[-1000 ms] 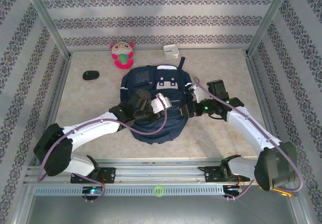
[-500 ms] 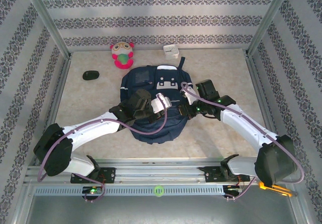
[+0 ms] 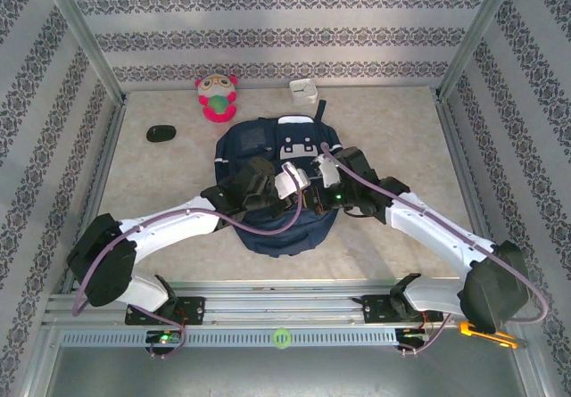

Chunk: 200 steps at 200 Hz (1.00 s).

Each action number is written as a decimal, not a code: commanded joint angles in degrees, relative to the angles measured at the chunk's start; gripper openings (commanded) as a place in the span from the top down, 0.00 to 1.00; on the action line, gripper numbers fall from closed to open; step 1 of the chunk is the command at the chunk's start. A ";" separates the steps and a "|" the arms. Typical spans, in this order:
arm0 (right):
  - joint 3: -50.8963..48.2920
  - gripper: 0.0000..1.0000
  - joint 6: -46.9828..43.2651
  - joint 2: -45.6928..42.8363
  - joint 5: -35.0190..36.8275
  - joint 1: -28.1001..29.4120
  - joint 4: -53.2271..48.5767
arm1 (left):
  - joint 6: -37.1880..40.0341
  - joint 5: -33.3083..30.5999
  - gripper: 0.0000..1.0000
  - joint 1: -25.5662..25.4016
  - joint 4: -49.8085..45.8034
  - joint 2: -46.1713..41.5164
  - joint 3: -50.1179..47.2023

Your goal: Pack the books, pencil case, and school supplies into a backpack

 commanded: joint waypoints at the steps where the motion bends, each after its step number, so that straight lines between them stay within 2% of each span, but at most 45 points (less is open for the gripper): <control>1: 0.74 0.99 7.06 1.84 -8.46 4.03 5.80 | -2.76 -1.04 1.00 -0.93 9.81 0.20 2.68; 9: 0.73 0.95 7.17 1.80 -8.42 3.84 5.39 | -2.78 -1.46 1.00 -0.85 10.40 -0.13 2.16; 16: 0.71 0.87 7.17 1.35 -8.09 3.38 4.36 | -2.50 -1.85 1.00 -0.84 10.50 -0.49 1.78; 38: -0.28 0.53 10.31 -1.84 -8.83 -0.78 2.22 | -1.68 -1.99 1.00 -0.59 10.74 -2.08 0.00; 53: -2.03 0.44 16.27 -4.52 -11.20 -5.73 2.33 | -1.23 -0.23 1.00 -0.10 12.75 -3.39 -2.43; 69: -4.19 0.43 22.15 -7.45 -12.34 -10.25 3.39 | -0.77 1.87 1.00 0.12 15.23 -4.40 -4.63; 86: -7.47 0.44 29.37 -10.07 -10.44 -13.56 7.62 | -0.88 4.27 1.00 0.12 17.75 -5.06 -6.32; 125: -12.41 0.49 42.82 -9.07 -11.90 -15.38 22.15 | -0.70 7.49 1.00 0.12 20.50 -5.52 -8.03; 154: -12.97 0.51 47.53 -6.04 -14.05 -15.25 30.66 | 0.13 8.97 1.00 0.21 19.69 -5.92 -8.20; 200: -12.79 0.61 49.01 -4.71 -13.06 -15.37 33.08 | 1.09 10.23 1.00 0.19 19.08 -6.18 -8.55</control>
